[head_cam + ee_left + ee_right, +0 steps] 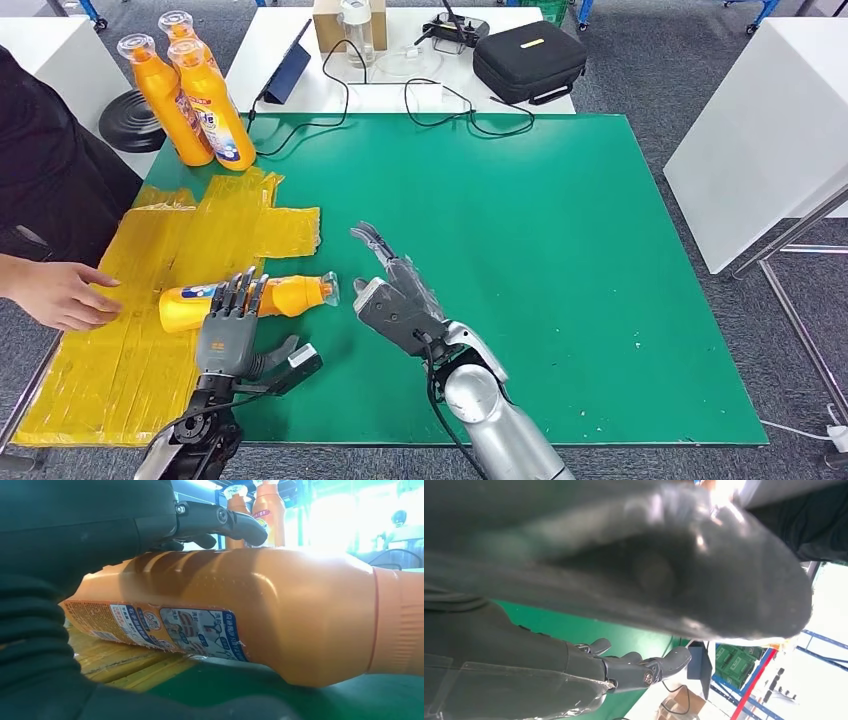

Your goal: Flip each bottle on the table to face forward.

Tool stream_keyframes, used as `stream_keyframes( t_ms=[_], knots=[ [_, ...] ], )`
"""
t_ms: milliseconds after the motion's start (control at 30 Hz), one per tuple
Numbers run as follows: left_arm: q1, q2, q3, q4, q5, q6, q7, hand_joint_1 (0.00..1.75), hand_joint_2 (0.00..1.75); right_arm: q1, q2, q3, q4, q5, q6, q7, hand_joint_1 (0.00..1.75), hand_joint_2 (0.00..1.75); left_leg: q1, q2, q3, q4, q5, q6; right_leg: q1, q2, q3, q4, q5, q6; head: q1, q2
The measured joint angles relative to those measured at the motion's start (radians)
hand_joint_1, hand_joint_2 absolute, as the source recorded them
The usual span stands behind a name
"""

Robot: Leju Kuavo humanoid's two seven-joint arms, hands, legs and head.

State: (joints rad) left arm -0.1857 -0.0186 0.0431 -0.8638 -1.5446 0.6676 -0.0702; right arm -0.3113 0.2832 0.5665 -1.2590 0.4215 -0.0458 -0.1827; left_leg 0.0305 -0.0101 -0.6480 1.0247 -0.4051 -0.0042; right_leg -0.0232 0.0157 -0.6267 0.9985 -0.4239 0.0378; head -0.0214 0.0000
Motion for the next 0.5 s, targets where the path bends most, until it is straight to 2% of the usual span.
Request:
stream_keyframes(
  t_ms=[333,400,467,500],
  knots=[
    [-0.014,0.000,-0.004,0.014,0.030,0.000,-0.012,0.00,0.00,-0.001,0.000,-0.003,0.004,0.002,0.001,-0.001,0.00,0.00,0.000,0.000,0.001,0.000,0.000,0.000,0.000,0.000,0.001,0.000,0.000,0.000,0.000,0.000],
    [-0.004,-0.010,0.016,-0.019,0.096,0.000,-0.107,0.00,0.00,0.002,-0.001,-0.007,0.005,0.010,-0.004,-0.012,0.00,0.00,0.000,0.000,0.001,0.000,0.000,0.000,0.000,0.000,0.001,0.000,0.000,0.000,0.000,0.000],
    [0.005,-0.038,0.074,-0.070,0.212,0.001,-0.287,0.00,0.00,0.012,-0.002,-0.012,0.003,0.017,-0.020,-0.041,0.00,0.00,0.000,0.000,0.001,0.000,0.000,0.000,0.000,0.000,0.000,0.000,0.000,0.000,0.000,0.000],
    [0.007,-0.046,0.092,-0.083,0.244,0.001,-0.338,0.00,0.00,0.015,-0.003,-0.013,0.002,0.019,-0.025,-0.050,0.00,0.00,0.000,0.000,0.001,0.000,0.000,0.000,0.000,0.000,0.000,0.000,0.000,0.000,0.000,0.000]
  ],
)
